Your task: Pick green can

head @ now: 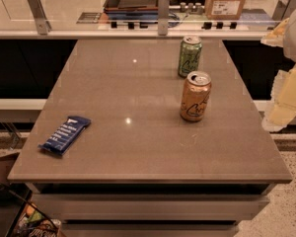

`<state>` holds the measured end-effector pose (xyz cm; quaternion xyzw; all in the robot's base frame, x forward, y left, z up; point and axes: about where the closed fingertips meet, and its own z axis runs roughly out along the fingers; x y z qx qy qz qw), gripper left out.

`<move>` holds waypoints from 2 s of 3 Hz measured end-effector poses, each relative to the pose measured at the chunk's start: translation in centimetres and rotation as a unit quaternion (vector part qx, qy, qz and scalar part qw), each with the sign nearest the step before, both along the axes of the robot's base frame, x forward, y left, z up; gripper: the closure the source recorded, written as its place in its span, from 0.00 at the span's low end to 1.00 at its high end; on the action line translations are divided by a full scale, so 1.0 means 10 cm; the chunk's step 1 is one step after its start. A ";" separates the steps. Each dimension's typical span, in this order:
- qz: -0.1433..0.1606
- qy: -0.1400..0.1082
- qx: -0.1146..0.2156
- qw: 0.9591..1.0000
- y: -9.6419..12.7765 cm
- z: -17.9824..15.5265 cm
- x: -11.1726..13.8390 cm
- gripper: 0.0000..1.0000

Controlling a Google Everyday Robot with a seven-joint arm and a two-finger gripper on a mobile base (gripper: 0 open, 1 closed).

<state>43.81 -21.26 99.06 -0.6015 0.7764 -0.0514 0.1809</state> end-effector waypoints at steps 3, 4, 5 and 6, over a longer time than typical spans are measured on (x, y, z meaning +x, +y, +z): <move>-0.016 -0.039 0.027 0.999 0.01 0.00 0.12 0.00; -0.024 -0.069 0.059 0.996 0.03 -0.06 0.31 0.00; -0.024 -0.092 0.091 0.991 0.03 -0.12 0.56 0.00; -0.020 -0.106 0.123 0.987 0.03 -0.18 0.85 0.00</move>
Offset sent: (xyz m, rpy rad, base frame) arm 0.0074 -0.0017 -0.0005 0.0347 -0.0413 -0.0216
